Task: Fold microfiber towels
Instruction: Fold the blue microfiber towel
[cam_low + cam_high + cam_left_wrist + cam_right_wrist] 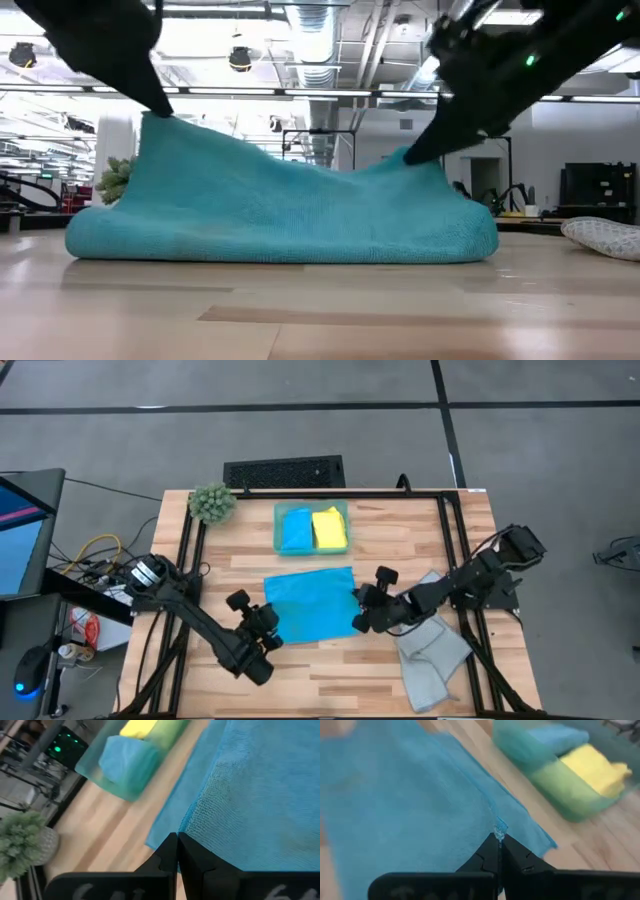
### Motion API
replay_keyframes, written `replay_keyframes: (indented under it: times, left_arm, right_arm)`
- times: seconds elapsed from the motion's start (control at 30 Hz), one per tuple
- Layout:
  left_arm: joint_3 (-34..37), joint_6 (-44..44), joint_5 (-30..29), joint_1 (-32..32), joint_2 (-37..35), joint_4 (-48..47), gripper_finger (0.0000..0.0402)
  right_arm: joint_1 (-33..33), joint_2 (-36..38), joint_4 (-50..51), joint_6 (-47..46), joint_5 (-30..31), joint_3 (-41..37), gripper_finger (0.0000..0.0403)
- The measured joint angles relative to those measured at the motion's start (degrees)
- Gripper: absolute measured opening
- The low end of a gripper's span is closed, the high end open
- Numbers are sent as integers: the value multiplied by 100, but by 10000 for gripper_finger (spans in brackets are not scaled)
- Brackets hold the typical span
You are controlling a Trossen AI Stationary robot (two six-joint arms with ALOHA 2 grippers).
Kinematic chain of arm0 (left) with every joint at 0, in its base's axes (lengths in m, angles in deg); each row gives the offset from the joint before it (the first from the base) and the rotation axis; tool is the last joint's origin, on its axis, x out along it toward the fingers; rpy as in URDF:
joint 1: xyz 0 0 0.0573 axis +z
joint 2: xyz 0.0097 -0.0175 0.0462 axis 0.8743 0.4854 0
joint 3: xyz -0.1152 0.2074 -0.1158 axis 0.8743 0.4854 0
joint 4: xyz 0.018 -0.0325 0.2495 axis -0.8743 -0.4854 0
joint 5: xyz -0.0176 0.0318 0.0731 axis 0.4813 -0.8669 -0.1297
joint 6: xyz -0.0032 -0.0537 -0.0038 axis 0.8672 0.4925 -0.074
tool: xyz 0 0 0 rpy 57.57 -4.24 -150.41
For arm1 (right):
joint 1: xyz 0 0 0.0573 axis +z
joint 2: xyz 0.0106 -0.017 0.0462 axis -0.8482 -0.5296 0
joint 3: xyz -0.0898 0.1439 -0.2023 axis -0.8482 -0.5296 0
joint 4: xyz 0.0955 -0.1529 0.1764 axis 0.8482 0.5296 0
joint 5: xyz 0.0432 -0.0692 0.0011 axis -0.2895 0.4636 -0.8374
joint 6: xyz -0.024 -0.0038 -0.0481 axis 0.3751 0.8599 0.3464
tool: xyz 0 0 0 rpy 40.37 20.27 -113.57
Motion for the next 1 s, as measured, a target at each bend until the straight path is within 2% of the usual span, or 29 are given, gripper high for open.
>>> replay_keyframes:
  times: [0.13,0.4,0.7,1.0]
  left_arm:
    - [253,1,-11,148,0,32,0]
    - [818,612,62,242,0,178,0]
    - [951,426,152,285,0,552,0]
    - [956,444,415,285,0,455,8]
  right_arm:
    - [-187,-141,195,20,-42,0,26]
    - [-479,-159,208,160,-152,2,26]
    - [-858,-159,206,160,-757,2,27]
    - [-1268,-159,273,131,-1068,-2,70]
